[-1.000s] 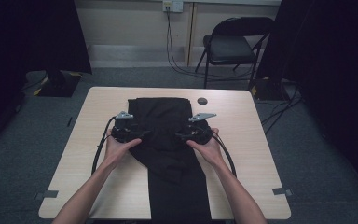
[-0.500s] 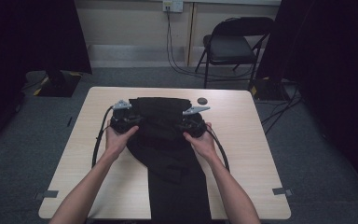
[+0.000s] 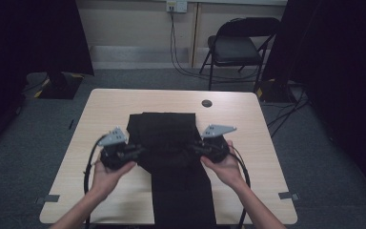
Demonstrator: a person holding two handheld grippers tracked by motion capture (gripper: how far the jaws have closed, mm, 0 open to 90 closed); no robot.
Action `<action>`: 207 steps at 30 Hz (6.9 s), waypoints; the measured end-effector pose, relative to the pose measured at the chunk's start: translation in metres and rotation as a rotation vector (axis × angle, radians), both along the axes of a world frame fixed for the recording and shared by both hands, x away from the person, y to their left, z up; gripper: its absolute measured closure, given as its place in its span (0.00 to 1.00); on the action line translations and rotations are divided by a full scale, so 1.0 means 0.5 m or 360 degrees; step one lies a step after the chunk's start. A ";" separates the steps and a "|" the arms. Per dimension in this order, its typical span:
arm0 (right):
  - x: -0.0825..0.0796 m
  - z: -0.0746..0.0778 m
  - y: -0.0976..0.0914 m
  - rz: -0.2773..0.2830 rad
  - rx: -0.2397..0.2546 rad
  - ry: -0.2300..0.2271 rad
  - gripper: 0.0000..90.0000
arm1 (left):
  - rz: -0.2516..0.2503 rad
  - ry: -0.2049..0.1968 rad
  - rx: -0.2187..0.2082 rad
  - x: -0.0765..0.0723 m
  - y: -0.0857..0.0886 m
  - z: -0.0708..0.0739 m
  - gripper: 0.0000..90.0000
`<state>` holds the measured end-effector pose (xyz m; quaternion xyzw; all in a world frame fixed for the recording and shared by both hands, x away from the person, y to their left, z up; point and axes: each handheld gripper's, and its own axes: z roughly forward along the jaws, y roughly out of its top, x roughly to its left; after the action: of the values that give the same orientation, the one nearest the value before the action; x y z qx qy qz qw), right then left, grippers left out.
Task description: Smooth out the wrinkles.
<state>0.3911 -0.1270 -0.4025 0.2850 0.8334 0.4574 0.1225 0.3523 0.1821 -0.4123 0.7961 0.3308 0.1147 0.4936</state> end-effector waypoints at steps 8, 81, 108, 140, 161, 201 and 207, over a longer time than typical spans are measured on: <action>-0.017 -0.132 -0.013 -0.0010 -0.0152 0.0214 0.91 | -0.0040 0.0228 0.0199 0.021 -0.030 -0.124 0.91; 0.076 -0.138 -0.005 -0.0178 -0.0100 0.0133 0.65 | 0.0030 0.0200 0.0151 0.095 0.046 -0.107 0.63; 0.130 -0.125 0.021 -0.0231 -0.0012 0.0068 0.54 | -0.0150 0.0177 0.0176 0.043 0.028 -0.119 0.52; -0.129 -0.168 0.020 0.0223 -0.0276 0.0121 0.44 | -0.0319 0.0182 0.0373 -0.010 -0.038 -0.143 0.43; 0.017 -0.119 0.028 -0.0139 -0.0102 0.0041 0.54 | -0.0117 0.0150 0.0303 0.075 -0.026 -0.122 0.55; 0.148 -0.191 0.059 -0.0294 -0.0276 0.0090 0.41 | 0.0091 0.0122 0.0417 0.173 -0.028 -0.165 0.55; 0.118 -0.194 0.045 -0.0286 -0.0262 0.0076 0.41 | 0.0030 0.0114 0.0397 0.148 -0.022 -0.167 0.53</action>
<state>0.4501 -0.1044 -0.4996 0.3583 0.8419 0.3677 0.1660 0.4262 0.1710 -0.4958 0.8517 0.3389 0.1310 0.3776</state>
